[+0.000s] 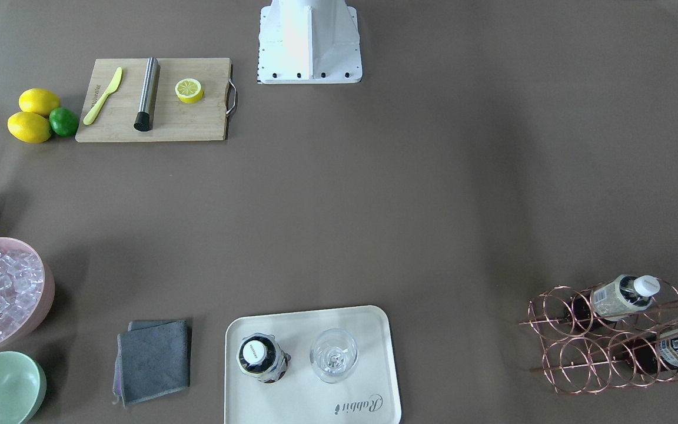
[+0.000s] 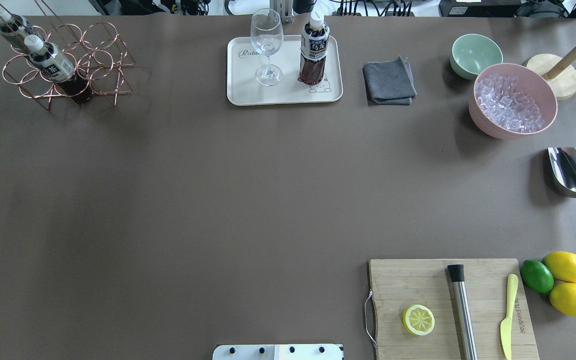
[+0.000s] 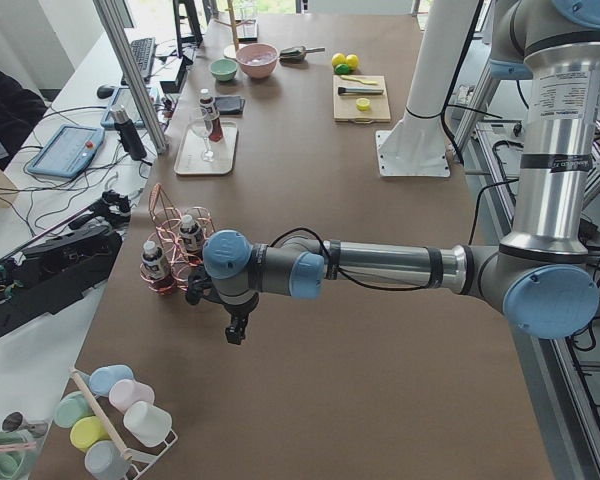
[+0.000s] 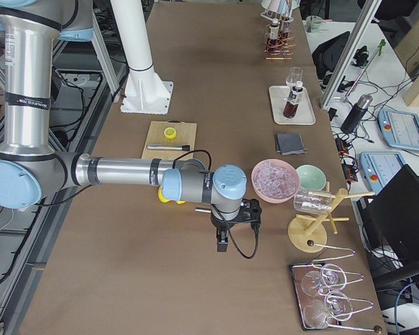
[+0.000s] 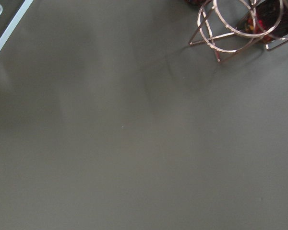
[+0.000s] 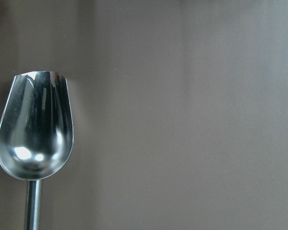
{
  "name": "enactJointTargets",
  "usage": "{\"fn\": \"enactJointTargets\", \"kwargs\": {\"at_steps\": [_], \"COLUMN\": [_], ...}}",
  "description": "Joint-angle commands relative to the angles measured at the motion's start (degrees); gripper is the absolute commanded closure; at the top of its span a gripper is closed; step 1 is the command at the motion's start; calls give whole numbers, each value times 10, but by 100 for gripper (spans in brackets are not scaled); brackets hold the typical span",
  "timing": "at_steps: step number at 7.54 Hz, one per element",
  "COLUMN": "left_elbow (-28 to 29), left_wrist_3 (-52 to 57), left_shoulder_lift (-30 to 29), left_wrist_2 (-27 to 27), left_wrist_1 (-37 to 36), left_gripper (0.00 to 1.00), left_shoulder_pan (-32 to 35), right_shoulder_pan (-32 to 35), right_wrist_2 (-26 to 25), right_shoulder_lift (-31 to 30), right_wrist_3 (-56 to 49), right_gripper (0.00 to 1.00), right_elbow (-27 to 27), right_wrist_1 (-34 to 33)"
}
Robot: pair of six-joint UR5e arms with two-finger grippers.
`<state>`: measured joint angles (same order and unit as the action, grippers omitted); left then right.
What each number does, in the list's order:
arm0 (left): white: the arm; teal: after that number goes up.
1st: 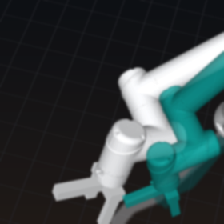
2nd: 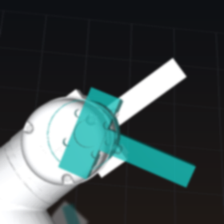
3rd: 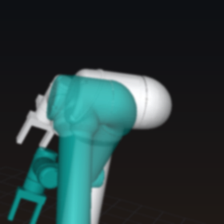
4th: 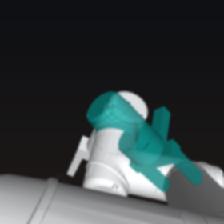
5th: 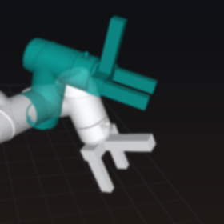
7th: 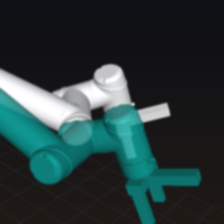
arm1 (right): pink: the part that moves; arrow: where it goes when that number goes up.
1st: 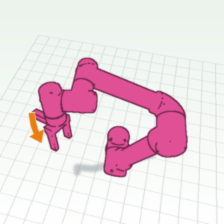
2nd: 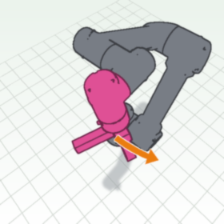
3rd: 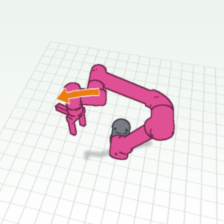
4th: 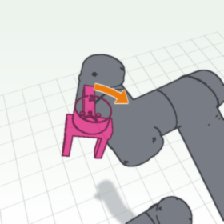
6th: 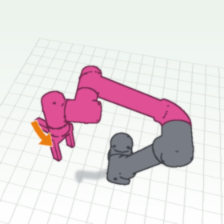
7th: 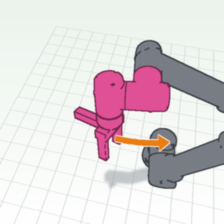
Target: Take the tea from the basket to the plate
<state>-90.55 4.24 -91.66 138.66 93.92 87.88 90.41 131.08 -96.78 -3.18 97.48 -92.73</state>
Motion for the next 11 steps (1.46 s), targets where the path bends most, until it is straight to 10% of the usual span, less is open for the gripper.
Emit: {"fn": "enactJointTargets", "kwargs": {"at_steps": [1,3,11], "left_elbow": [-69,-94,-89], "left_wrist_3": [2,62,60], "left_shoulder_lift": [52,46,31], "left_wrist_2": [-30,-35,-70], "left_wrist_1": [-84,-182,-182], "left_gripper": [2,2,2], "left_shoulder_pan": [13,31,31], "right_shoulder_pan": [0,0,0], "right_wrist_2": [-4,-1,1], "right_shoulder_lift": [0,-1,-2], "right_wrist_3": [1,7,10], "right_gripper": [0,0,0], "right_elbow": [1,0,-4], "right_wrist_1": [-1,-2,-7]}}
